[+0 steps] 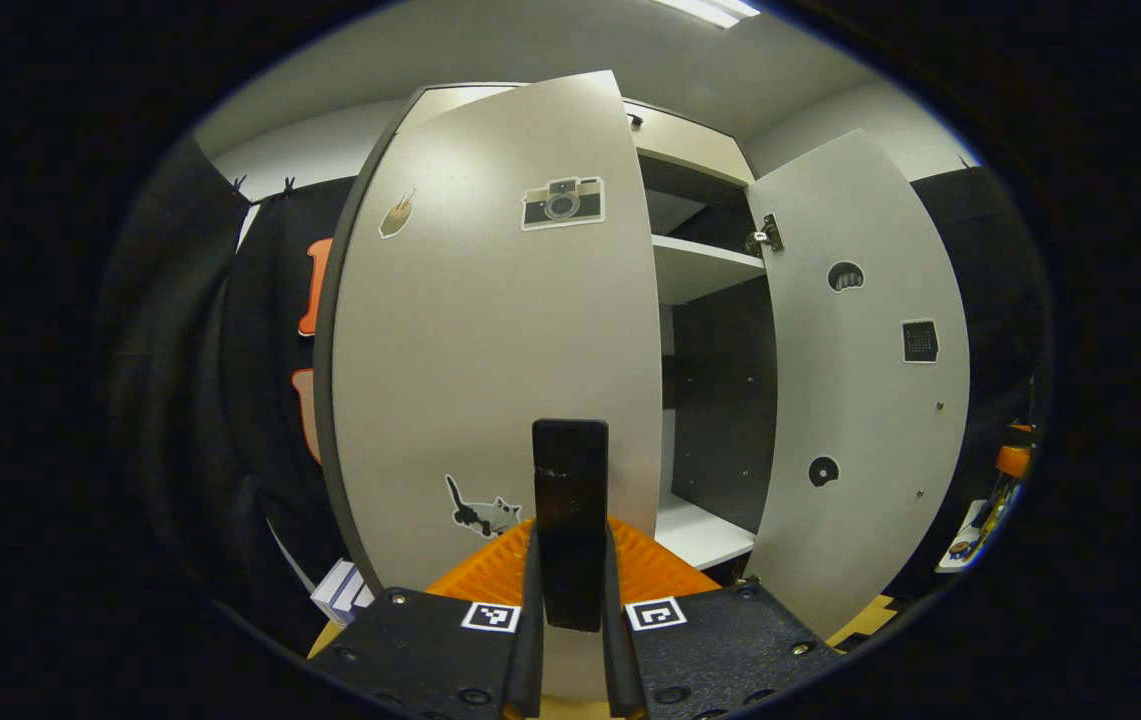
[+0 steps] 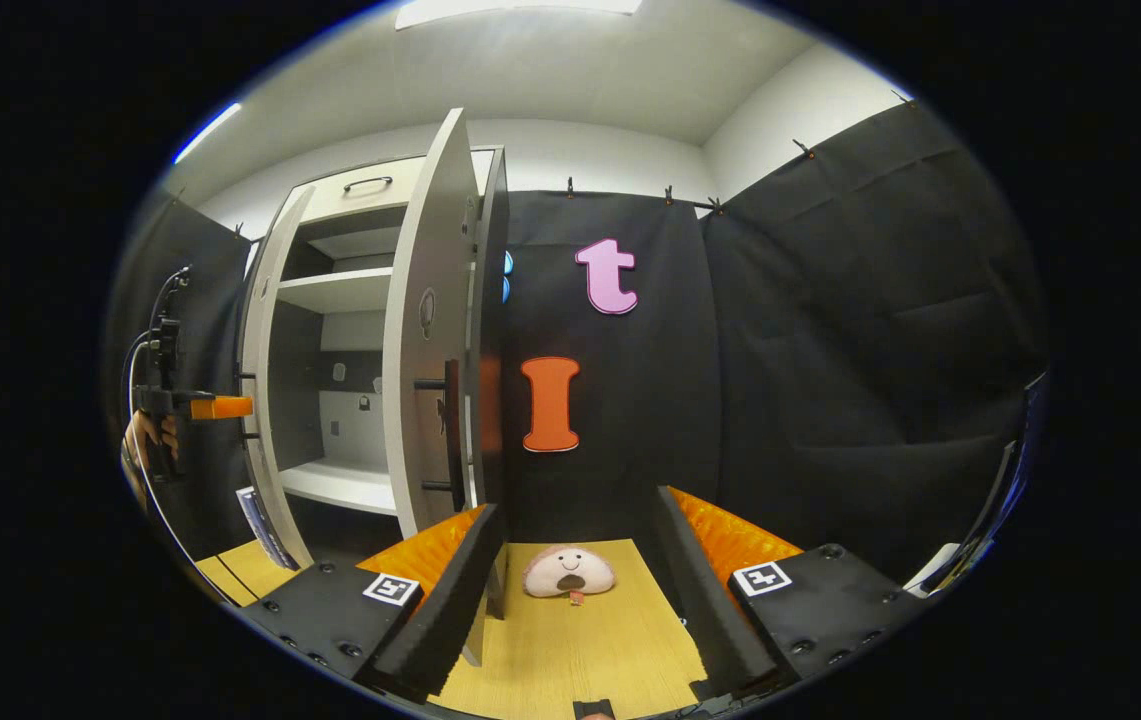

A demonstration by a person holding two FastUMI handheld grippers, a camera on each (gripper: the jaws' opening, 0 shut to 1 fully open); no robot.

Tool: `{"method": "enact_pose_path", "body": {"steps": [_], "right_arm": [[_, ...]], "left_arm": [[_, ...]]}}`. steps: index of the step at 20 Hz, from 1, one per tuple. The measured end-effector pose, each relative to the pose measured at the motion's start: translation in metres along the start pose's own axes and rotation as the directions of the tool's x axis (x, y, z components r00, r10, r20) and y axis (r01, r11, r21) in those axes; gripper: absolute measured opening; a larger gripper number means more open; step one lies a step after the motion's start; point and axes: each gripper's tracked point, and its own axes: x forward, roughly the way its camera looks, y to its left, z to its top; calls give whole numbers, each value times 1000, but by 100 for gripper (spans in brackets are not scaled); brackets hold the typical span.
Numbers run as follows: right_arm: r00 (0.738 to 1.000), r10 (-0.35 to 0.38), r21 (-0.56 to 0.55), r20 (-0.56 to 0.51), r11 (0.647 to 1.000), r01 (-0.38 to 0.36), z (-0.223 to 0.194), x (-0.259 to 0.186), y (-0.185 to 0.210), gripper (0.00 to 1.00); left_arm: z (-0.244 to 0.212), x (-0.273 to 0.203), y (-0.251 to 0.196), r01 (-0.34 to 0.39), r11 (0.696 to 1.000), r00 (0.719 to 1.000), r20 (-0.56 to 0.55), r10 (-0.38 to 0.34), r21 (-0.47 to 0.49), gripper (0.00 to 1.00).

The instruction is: Open the right door of the double-door shoe cabinet with the right hand, and open the left door with the left hand.

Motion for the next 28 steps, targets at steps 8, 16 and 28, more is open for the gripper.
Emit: {"method": "enact_pose_path", "body": {"steps": [8,16,28], "right_arm": [[1000,21,46,-6,999,-21,-6,29,8,98],[999,35,68,-16,997,-34,-14,52,12,94],[999,41,119,25,992,-43,-9,60,22,99]], "left_arm": [[4,-9,13,-61,998,998,24,61,21,22],[8,-14,38,-162,986,986,50,160,36,19],[12,-21,68,-226,971,971,91,219,78,6]]}}
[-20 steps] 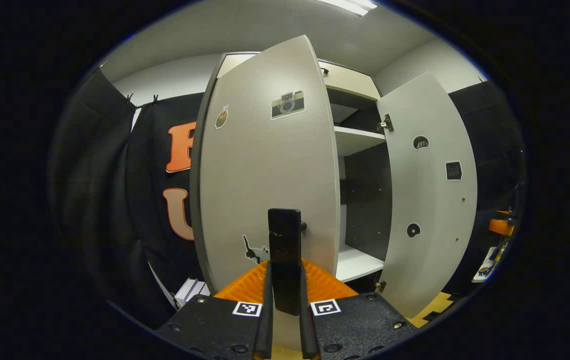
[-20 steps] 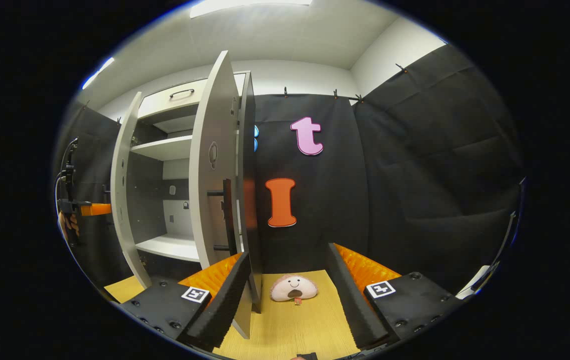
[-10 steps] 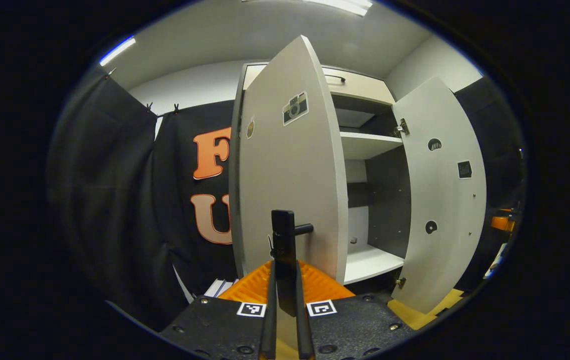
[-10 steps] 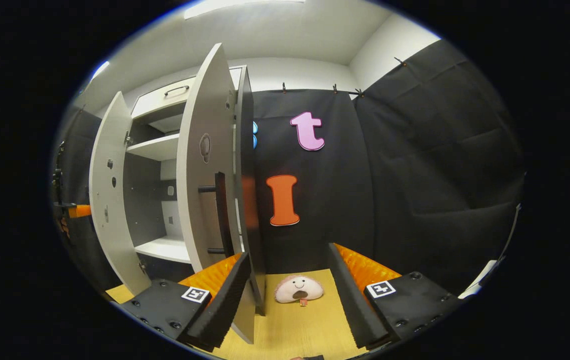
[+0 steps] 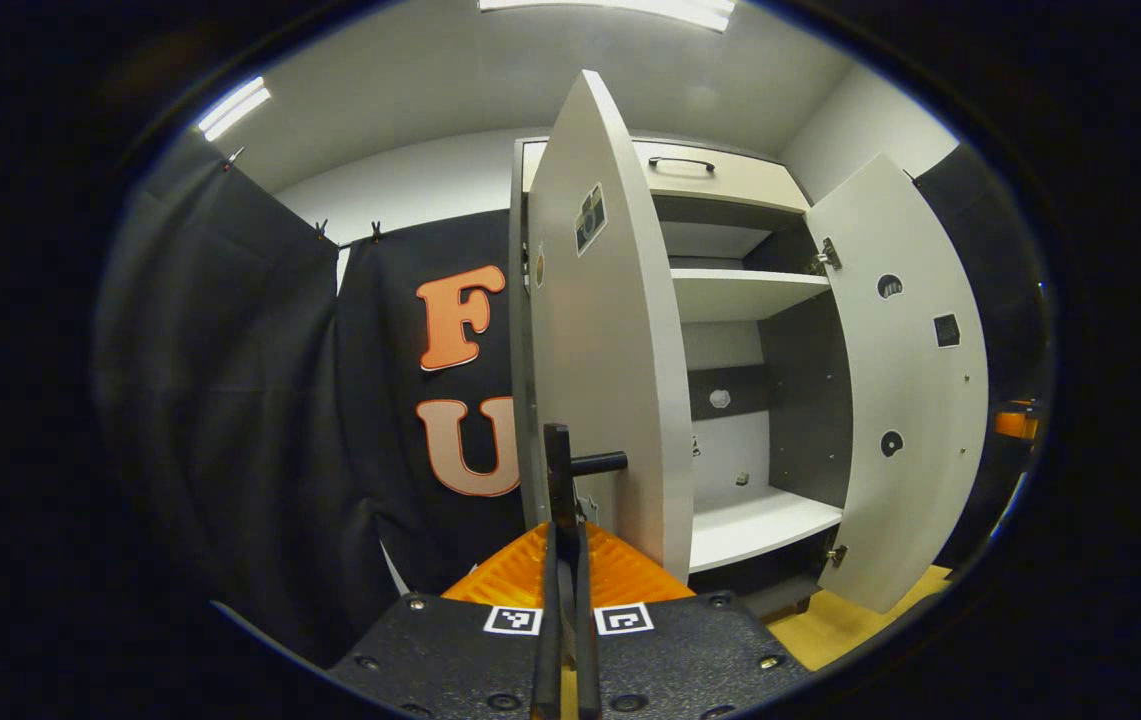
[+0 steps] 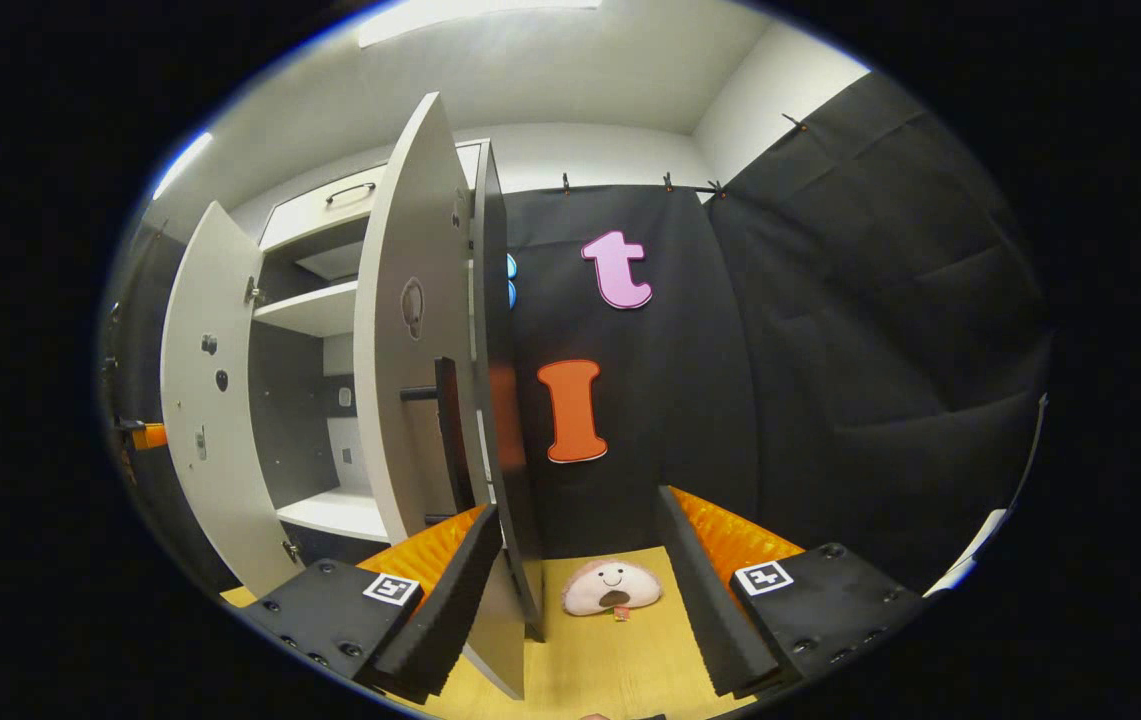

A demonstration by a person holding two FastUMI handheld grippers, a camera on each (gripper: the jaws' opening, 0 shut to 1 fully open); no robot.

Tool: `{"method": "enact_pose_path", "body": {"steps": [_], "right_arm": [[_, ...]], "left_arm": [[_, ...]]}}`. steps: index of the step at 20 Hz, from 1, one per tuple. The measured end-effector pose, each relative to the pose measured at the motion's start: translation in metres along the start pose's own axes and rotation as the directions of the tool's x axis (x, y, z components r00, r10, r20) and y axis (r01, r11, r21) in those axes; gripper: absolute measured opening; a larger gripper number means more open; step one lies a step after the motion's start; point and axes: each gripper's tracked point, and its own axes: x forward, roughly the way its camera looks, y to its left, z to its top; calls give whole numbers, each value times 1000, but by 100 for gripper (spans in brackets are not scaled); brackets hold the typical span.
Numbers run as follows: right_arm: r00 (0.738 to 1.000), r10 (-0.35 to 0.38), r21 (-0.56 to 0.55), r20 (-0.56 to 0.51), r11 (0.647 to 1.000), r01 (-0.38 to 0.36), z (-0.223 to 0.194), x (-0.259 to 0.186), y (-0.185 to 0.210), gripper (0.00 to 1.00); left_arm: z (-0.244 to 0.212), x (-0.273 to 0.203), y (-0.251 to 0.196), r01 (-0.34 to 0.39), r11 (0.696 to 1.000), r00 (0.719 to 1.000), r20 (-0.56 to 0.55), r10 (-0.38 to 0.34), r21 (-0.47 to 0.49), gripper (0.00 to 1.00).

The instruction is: Open the right door of the double-door shoe cabinet with the right hand, and open the left door with the left hand.

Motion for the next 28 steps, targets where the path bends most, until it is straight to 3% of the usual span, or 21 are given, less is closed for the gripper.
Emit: {"method": "enact_pose_path", "body": {"steps": [1,5,6,7,8,9,10,18,24,28], "right_arm": [[1000,0,3,-6,1000,1,-2,0,1,94],[1000,-8,17,-30,1000,8,-7,-1,8,89],[999,-5,26,-36,1000,6,-9,-3,12,89],[999,-2,31,-40,1000,4,-10,-3,15,98],[999,-4,33,-42,999,5,-9,-4,17,89],[999,-9,31,-44,999,10,-9,-4,18,89],[999,-14,24,-44,1000,15,-8,-5,20,98],[999,5,-36,-44,999,-7,-4,-5,53,98],[1000,-18,-1,-8,1000,18,1,-15,71,98],[1000,-4,16,3,1000,4,2,-23,95,98]], "left_arm": [[0,2,3,5,1000,1000,8,-5,14,5],[3,4,14,-16,1000,999,32,16,6,1],[3,5,15,-24,1000,999,35,25,-8,2],[2,7,17,-36,999,999,37,36,-16,0],[2,7,18,-38,999,999,38,39,-11,0],[3,7,17,-24,1000,999,44,24,-13,0],[3,6,16,-15,1000,999,44,16,-13,0],[2,5,12,30,998,997,75,-25,-64,1],[1,-2,19,-58,995,996,62,63,-81,0],[-5,-4,1,-44,986,998,40,51,-164,0]]}}
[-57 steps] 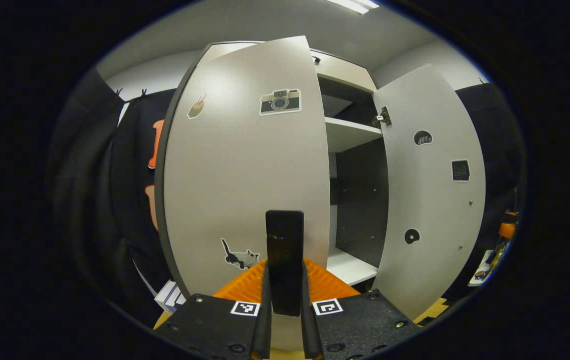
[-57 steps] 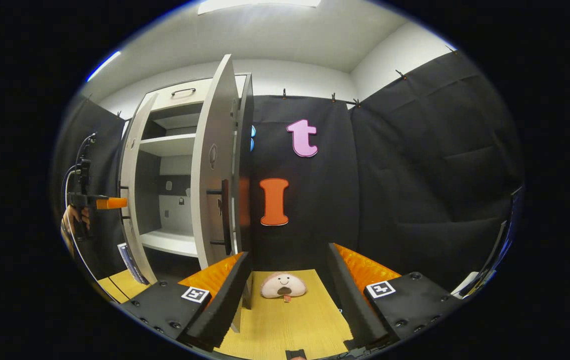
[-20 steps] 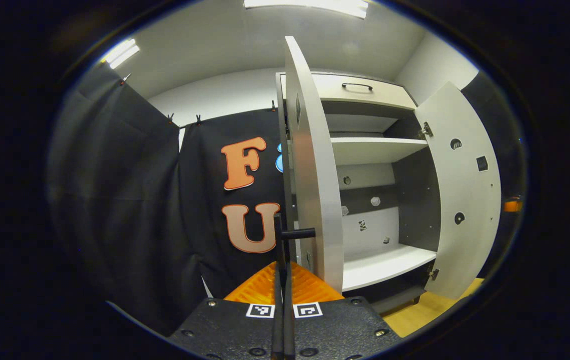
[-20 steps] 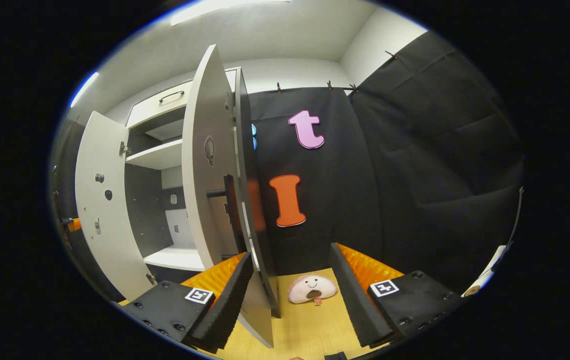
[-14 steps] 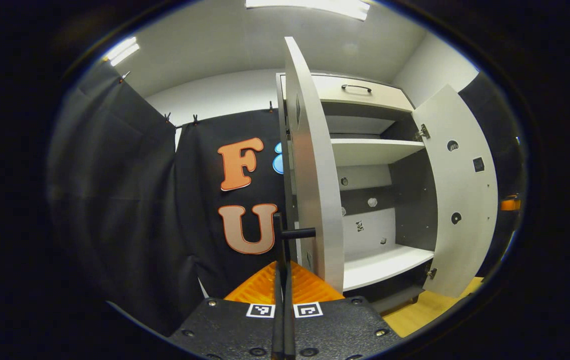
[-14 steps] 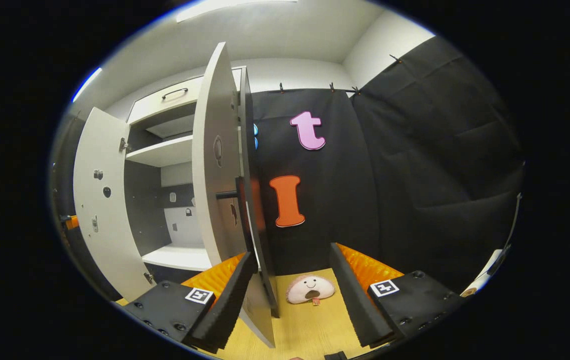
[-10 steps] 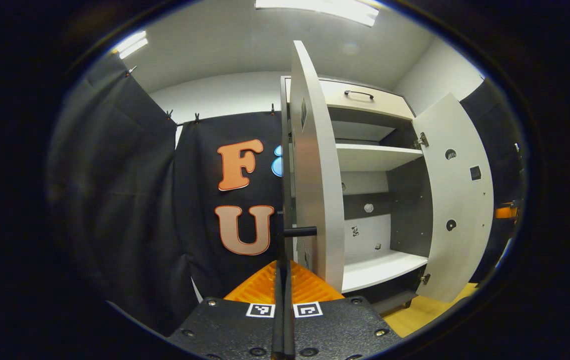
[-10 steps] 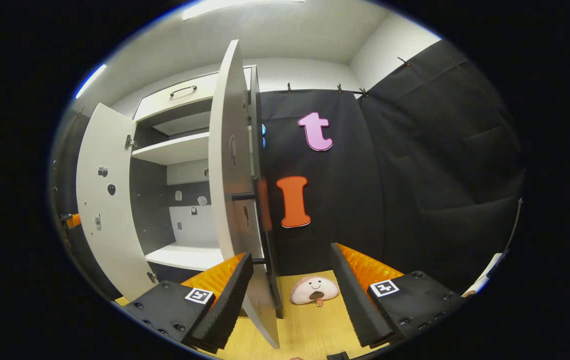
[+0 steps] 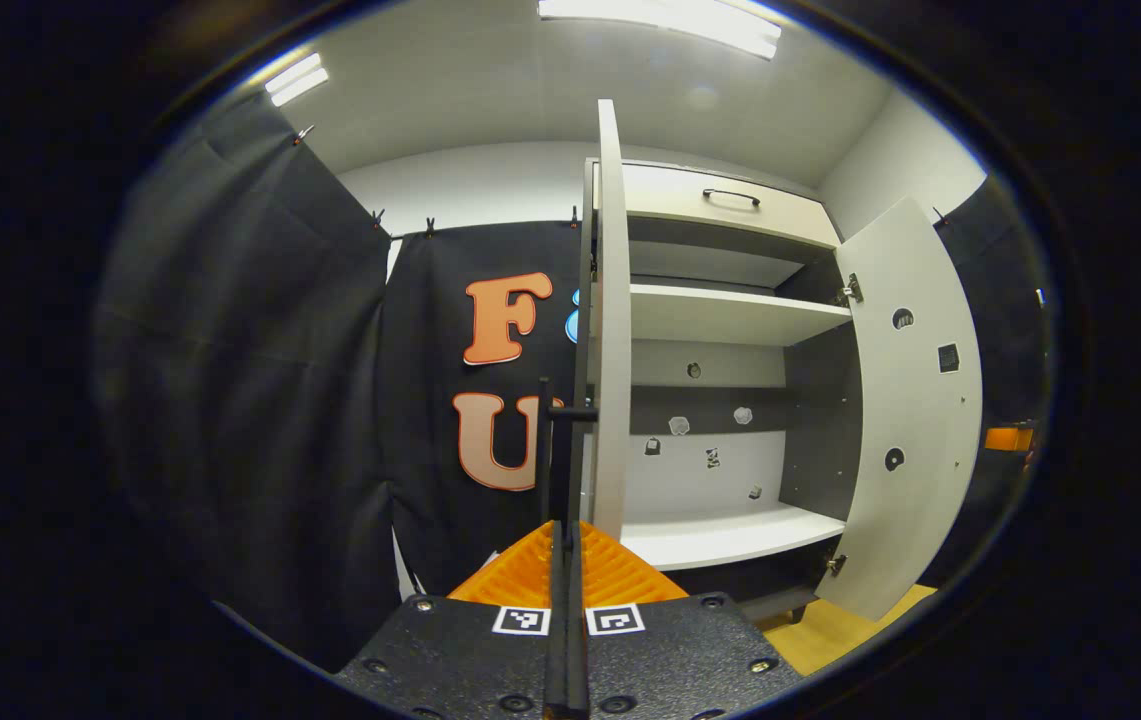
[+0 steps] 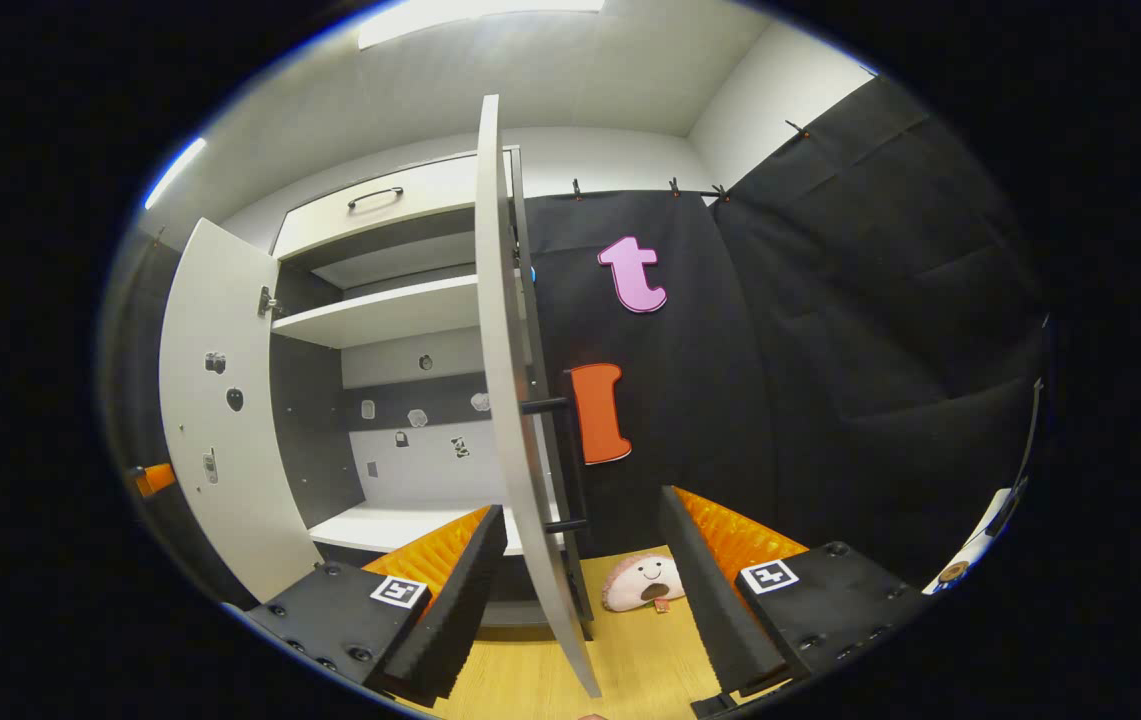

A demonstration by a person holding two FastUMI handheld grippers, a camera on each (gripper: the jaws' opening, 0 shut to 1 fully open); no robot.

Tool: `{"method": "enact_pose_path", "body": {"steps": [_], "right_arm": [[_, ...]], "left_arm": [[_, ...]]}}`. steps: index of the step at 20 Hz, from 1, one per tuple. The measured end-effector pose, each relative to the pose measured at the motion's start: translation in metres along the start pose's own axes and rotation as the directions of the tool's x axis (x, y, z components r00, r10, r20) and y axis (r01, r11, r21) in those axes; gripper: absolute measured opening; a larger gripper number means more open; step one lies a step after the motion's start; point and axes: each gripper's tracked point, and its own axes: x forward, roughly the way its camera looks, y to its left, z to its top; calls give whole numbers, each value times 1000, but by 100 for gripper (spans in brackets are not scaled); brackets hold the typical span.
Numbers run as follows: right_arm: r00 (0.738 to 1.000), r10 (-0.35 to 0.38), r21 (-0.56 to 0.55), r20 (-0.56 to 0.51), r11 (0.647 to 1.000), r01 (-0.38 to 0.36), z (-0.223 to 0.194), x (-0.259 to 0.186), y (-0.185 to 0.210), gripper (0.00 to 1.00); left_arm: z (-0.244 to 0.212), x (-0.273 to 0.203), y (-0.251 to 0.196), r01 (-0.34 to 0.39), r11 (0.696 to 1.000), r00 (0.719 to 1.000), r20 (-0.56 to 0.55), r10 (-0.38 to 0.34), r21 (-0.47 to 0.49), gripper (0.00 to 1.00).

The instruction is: Open the right door of the double-door shoe cabinet with the right hand, and open the left door with the left hand.

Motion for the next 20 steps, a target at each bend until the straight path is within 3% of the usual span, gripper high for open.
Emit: {"method": "enact_pose_path", "body": {"steps": [4,8,9,10,13,14,15,16,17,19,20], "right_arm": [[999,37,-14,32,999,-37,10,-11,31,98],[998,60,-31,21,998,-60,14,-23,55,98],[997,71,-28,10,997,-70,14,-25,61,88],[997,83,-24,5,996,-83,17,-26,68,98],[995,99,-31,7,995,-98,24,-34,78,98],[995,95,-33,8,995,-95,25,-36,79,88],[995,95,-33,8,995,-94,26,-41,79,98],[995,95,-33,8,995,-95,26,-46,79,98],[996,92,-36,10,995,-92,27,-50,78,98],[997,78,-49,17,996,-77,30,-58,71,98],[997,72,-55,22,996,-71,32,-61,68,98]], "left_arm": [[-12,-13,-29,96,995,995,-12,-96,-35,0],[-7,-21,-34,87,996,996,4,-87,2,0],[-5,-22,-34,75,997,997,12,-75,14,0],[-2,-23,-34,66,997,998,20,-67,28,0],[-1,-24,-36,61,997,998,16,-62,46,1],[-2,-26,-43,86,996,996,15,-86,34,7],[-1,-27,-52,111,994,994,20,-112,22,16],[-1,-27,-56,125,992,992,20,-125,21,25],[-2,-26,-57,131,991,991,19,-131,27,45],[-1,-28,-59,138,990,990,21,-139,32,71],[0,-28,-58,132,991,991,27,-133,26,80]]}}
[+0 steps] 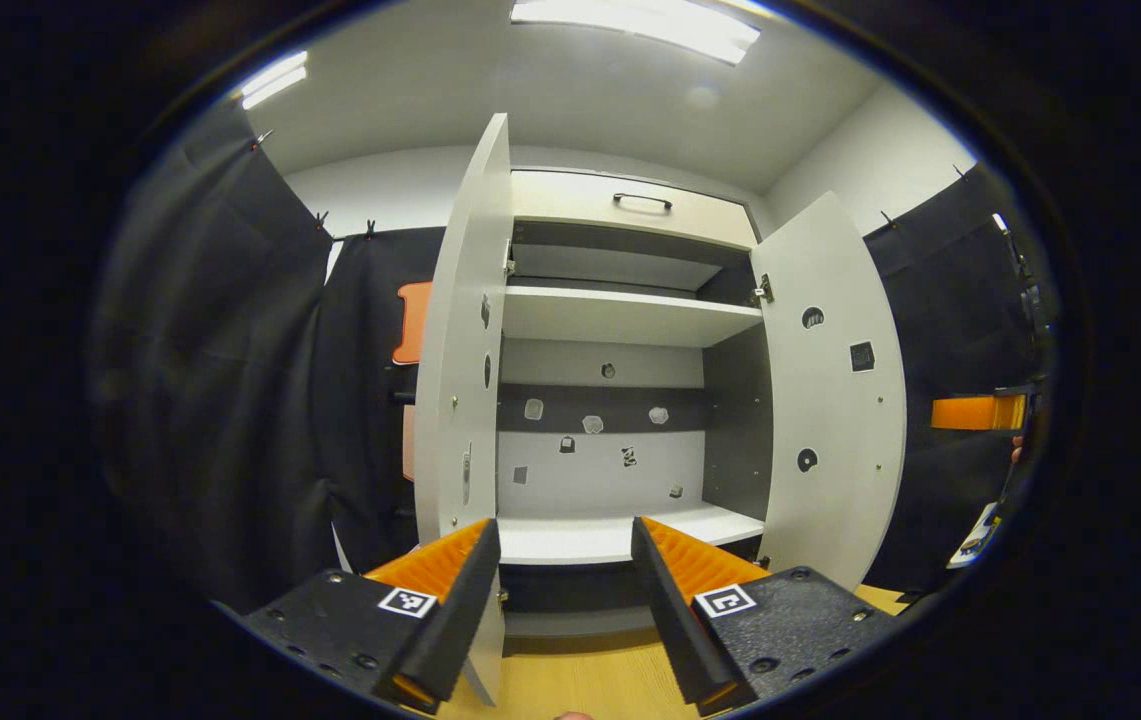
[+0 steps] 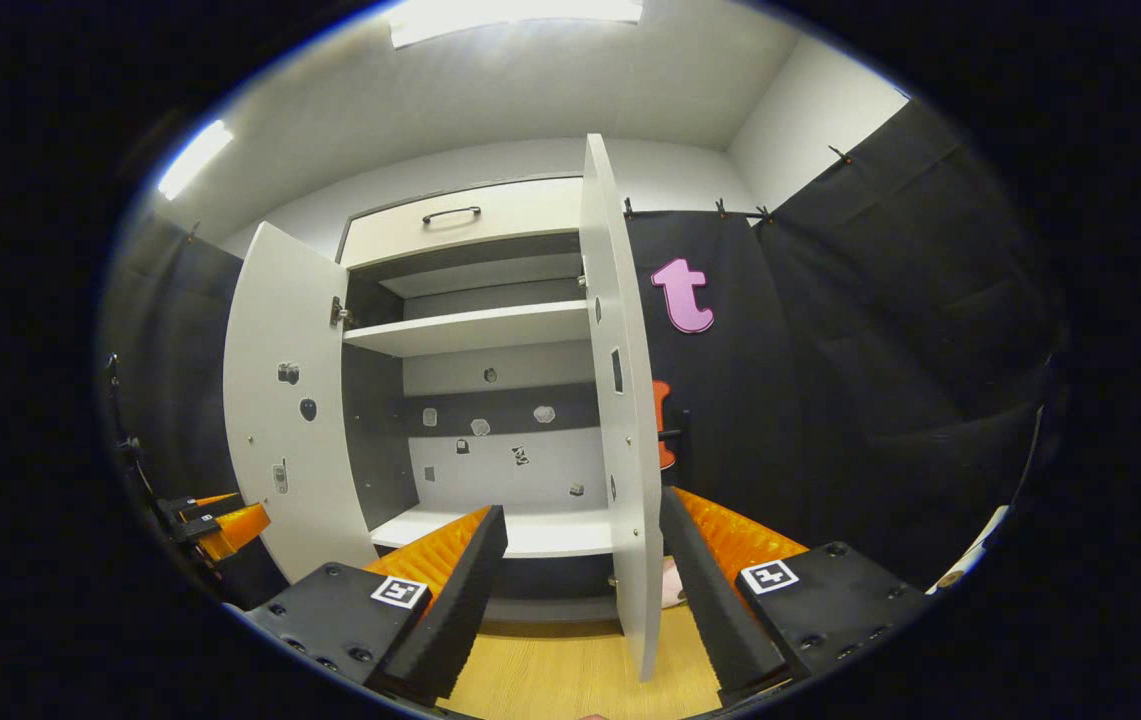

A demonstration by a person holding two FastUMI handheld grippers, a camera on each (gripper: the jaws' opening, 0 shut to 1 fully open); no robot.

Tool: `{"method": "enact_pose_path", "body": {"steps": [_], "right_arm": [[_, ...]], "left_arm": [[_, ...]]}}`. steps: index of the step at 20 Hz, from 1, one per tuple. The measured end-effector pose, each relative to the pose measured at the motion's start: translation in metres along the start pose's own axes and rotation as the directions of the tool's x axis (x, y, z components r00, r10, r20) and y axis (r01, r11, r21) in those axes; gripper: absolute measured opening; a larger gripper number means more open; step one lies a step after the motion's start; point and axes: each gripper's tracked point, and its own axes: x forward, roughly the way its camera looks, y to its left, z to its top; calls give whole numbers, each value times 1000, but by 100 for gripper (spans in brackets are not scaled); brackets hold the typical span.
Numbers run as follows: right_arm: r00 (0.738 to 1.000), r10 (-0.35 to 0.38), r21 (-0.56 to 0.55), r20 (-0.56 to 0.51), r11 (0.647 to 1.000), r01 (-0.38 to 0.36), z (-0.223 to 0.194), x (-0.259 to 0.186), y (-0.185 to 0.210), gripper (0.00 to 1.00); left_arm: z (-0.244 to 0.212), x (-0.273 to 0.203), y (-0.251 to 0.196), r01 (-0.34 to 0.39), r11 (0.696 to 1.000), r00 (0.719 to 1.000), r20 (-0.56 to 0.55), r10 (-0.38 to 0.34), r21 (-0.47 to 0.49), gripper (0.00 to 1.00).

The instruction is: Open the right door of the double-door shoe cabinet with the right hand, and open the left door with the left hand.

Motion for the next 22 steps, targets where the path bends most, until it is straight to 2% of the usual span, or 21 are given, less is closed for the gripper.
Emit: {"method": "enact_pose_path", "body": {"steps": [1,3,6,10,22], "right_arm": [[1000,-3,-3,3,1000,3,0,-3,-1,98],[1000,0,-2,1,1000,0,0,-6,-1,98],[1000,11,1,-2,1000,-11,-2,-6,2,98],[999,33,-2,1,999,-33,-2,-4,9,98],[998,51,-23,-21,998,-52,-12,4,18,98]], "left_arm": [[2,0,-2,-4,1000,1000,8,4,-10,92],[2,0,-6,-3,999,1000,14,4,-33,96],[2,-4,-9,14,999,1000,9,-13,-35,92],[-2,-7,-9,9,999,1000,-11,-10,-34,96],[-5,-9,-14,44,999,999,-13,-45,-17,94]]}}
